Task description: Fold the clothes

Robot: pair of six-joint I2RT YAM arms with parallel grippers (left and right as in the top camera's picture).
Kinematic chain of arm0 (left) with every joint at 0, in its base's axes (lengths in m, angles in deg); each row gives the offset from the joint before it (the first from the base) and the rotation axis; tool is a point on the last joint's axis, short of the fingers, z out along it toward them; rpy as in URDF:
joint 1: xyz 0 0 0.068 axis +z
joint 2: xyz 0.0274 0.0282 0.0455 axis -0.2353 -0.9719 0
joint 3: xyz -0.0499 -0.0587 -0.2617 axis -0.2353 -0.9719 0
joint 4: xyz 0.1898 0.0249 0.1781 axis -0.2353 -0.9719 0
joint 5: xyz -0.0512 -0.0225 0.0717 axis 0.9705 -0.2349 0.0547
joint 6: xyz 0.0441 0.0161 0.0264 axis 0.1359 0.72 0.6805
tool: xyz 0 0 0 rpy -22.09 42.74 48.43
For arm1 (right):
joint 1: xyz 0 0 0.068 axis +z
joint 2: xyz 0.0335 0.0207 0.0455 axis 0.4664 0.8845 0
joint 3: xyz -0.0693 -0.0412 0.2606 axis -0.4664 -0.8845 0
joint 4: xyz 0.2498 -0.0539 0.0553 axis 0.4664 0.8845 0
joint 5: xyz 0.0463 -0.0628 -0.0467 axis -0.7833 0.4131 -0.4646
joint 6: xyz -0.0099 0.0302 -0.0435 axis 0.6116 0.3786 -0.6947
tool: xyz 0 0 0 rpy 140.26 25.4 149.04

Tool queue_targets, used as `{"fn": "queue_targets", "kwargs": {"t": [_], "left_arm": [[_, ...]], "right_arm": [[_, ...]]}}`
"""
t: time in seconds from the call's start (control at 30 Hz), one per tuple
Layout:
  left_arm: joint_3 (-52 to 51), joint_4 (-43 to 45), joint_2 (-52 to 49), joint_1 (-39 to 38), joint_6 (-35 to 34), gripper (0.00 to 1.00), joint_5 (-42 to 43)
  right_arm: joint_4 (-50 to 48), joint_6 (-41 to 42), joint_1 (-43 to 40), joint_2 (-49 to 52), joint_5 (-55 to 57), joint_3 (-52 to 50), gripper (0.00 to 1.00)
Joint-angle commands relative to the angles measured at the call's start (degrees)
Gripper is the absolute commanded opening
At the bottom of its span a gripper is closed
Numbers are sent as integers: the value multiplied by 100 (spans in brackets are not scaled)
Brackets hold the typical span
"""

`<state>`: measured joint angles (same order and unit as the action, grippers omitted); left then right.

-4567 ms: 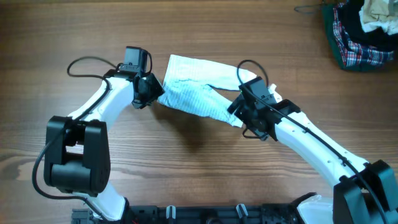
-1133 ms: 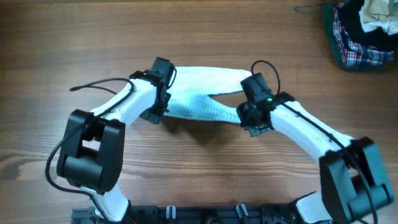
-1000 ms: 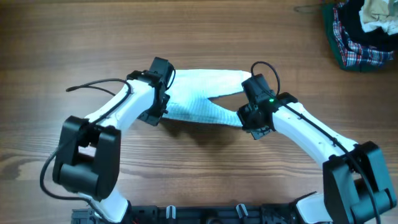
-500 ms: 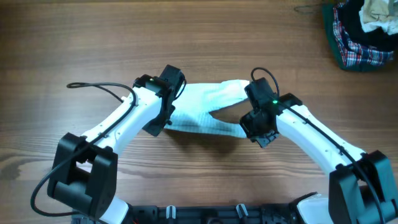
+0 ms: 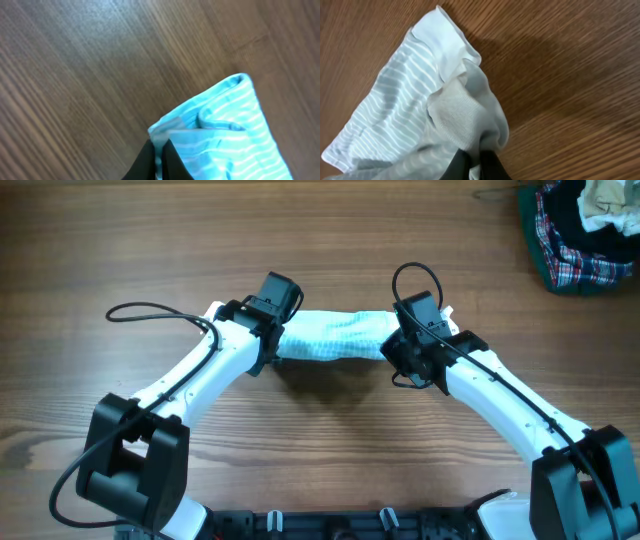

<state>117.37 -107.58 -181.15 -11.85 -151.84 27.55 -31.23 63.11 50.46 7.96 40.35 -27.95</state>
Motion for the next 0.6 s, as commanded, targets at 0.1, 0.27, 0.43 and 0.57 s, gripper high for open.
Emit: {"fn": "queue_targets", "kwargs": {"t": [0.1, 0.27, 0.43, 0.57], "left_arm": [[-39, -415, 120, 44, -63, 4, -310], [-39, -361, 120, 55, -470, 4, -94], [-39, 116, 120, 55, -476, 4, -96], [-39, 348, 118, 55, -476, 4, -155]], "right_arm": [[1270, 940, -98, -79, -146, 227, 4], [1147, 2234, -140, -79, -175, 365, 4], [772, 2990, -142, -37, 9, 365, 4], [505, 2981, -140, 26, 138, 365, 4]]}}
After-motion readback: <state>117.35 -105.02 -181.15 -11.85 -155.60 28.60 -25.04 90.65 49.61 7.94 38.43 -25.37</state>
